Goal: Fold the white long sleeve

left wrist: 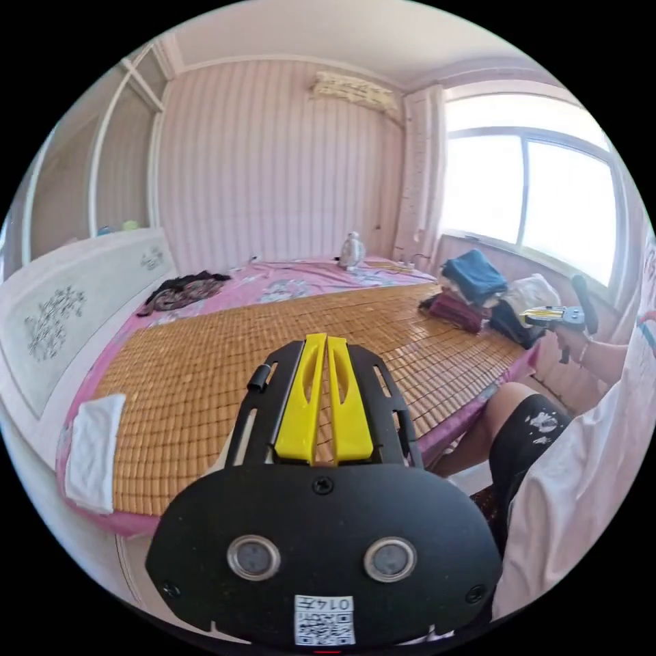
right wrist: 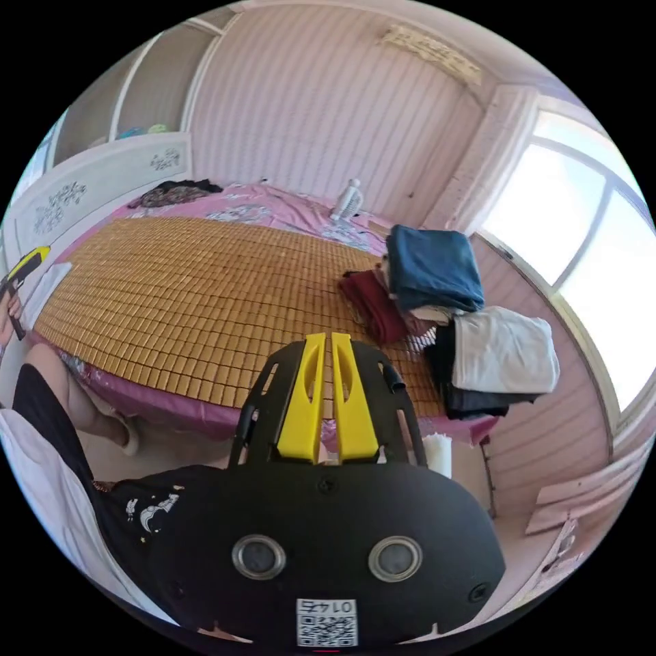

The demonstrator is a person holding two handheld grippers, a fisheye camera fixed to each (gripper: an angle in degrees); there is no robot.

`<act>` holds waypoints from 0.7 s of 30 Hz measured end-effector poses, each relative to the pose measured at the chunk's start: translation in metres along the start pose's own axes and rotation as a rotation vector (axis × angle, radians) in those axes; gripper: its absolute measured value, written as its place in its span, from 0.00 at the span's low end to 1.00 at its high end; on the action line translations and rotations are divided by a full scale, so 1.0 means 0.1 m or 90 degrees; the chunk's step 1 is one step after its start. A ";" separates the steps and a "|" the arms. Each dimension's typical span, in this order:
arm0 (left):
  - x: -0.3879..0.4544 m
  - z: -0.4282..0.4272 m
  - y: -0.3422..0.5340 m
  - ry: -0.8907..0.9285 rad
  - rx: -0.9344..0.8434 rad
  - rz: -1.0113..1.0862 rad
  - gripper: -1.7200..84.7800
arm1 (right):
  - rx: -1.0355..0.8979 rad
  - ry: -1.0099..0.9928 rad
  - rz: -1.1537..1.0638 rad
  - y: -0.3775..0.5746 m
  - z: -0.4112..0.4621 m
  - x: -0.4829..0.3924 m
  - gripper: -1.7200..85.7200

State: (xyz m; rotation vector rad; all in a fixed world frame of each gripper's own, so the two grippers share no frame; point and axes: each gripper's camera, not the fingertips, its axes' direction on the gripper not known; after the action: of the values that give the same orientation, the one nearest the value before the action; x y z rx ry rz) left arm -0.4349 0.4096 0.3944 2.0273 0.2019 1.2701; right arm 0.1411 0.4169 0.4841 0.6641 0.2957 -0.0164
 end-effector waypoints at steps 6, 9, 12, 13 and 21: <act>2.11 0.96 -0.64 0.314 0.025 0.168 0.03 | 0.024 0.079 0.188 1.12 -0.45 0.99 0.06; 3.16 1.32 -0.76 0.431 -0.004 0.282 0.08 | 0.022 0.084 0.247 1.55 -0.54 1.44 0.08; 4.08 1.70 -0.80 0.486 -0.052 0.349 0.10 | 0.025 0.066 0.314 1.87 -0.49 1.96 0.10; 4.24 1.77 -0.81 0.494 -0.057 0.357 0.11 | 0.030 0.058 0.334 1.96 -0.44 2.16 0.11; 5.96 3.31 -0.97 0.529 -0.163 0.350 0.16 | 0.097 0.033 0.436 2.07 0.04 3.42 0.15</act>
State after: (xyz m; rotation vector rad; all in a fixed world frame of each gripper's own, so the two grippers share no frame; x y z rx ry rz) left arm 0.1619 0.6032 0.6779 1.2673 -0.1496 2.3057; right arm 0.4922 0.6049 0.5179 0.8903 0.1048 0.6378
